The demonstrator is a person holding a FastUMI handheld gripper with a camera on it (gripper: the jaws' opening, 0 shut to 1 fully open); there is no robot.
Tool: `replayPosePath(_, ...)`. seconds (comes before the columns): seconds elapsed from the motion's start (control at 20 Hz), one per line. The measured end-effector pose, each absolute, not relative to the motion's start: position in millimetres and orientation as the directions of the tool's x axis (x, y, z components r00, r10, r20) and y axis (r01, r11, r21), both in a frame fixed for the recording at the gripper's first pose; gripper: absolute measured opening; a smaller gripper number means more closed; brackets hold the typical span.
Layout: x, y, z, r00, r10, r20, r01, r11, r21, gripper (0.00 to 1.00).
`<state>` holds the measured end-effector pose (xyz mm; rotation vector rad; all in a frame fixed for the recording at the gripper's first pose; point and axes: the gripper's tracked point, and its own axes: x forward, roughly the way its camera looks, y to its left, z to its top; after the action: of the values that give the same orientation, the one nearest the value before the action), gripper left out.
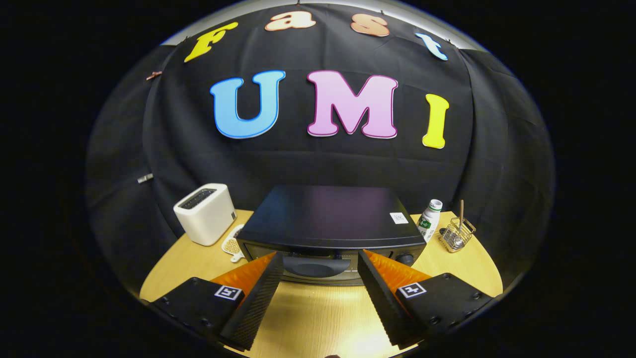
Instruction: Open the toaster oven, put the food inside, and close the toaster oven door.
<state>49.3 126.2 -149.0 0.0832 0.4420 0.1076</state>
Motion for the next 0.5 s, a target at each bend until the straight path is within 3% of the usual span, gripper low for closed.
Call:
replayPosePath(0.3,31.8,47.5,-48.7,0.982,0.079,-0.174,-0.055,0.989,0.139,0.98)
replayPosePath(0.5,-2.0,-21.6,-12.4,0.995,-0.004,-0.099,0.014,0.995,0.100,0.98)
